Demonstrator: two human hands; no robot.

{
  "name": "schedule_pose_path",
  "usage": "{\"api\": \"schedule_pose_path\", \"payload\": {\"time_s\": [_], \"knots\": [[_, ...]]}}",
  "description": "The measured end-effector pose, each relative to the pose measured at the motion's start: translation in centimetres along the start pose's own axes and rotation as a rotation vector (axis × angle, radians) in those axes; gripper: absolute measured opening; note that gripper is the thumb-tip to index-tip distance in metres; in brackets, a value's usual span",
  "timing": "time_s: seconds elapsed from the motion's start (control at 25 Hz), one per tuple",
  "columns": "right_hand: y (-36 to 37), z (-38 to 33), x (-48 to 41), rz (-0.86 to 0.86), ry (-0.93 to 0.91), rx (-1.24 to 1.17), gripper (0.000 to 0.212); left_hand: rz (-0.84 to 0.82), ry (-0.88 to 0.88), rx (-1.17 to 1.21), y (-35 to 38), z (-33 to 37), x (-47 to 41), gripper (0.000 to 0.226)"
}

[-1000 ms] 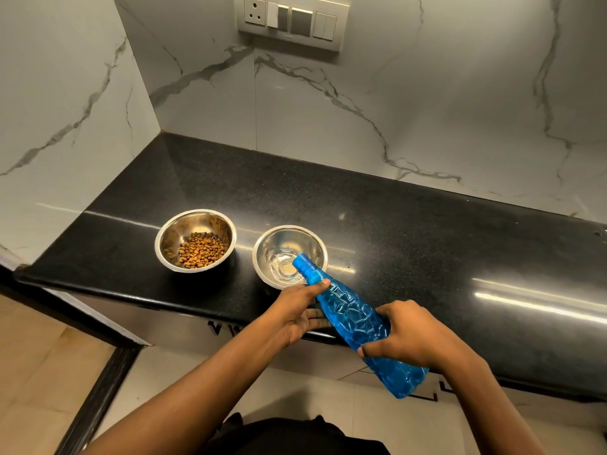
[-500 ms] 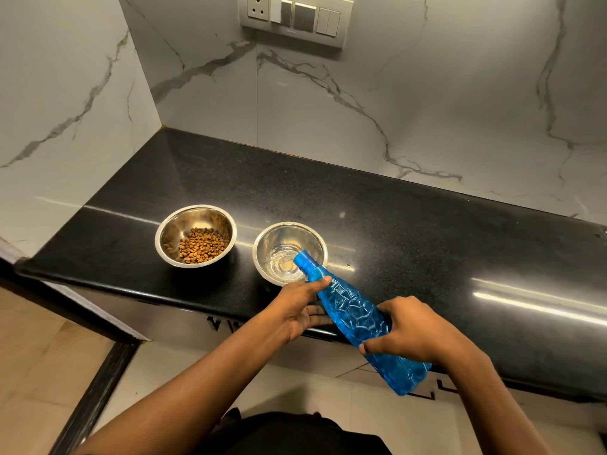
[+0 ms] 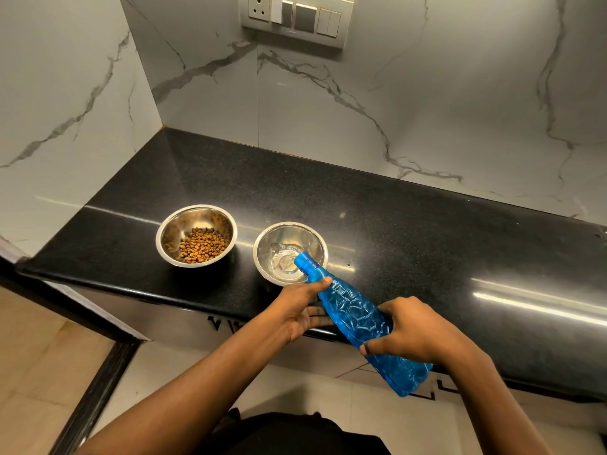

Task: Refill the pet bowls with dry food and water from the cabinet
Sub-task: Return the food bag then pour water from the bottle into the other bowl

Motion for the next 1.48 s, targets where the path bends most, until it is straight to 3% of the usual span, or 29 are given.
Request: {"api": "schedule_pose_path", "payload": {"time_s": [0.76, 1.04, 1.28, 1.48], "knots": [[0.3, 0.2, 0.1, 0.029, -0.038, -0.093, 0.058, 0.019, 0.050, -0.029, -0.1, 0.2, 0.2, 0.043], [1.1, 0.2, 0.0, 0.166, -0.133, -0.308, 0.051, 0.119, 0.268, -0.106, 0.4, 1.6, 1.9, 0.052], [-0.1, -1.5, -0.4, 0.332, -0.265, -0.526, 0.068, 0.129, 0.519, -0.273, 2.1, 4.4, 6.3, 0.045], [-6.7, -4.9, -1.0, 0.609, -0.421, -0.644, 0.067, 0.027, 0.799, -0.481, 6.2, 11.1, 12.5, 0.057]]}}
Point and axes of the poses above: each hand's wrist, its own x-axis away from the middle knuckle, its own y-axis out of the palm, z = x × y, the point moved 1 cm from there along -x, towards the middle knuckle, and after that the axes turned 13 degrees about -y, right-handed, at the moved point
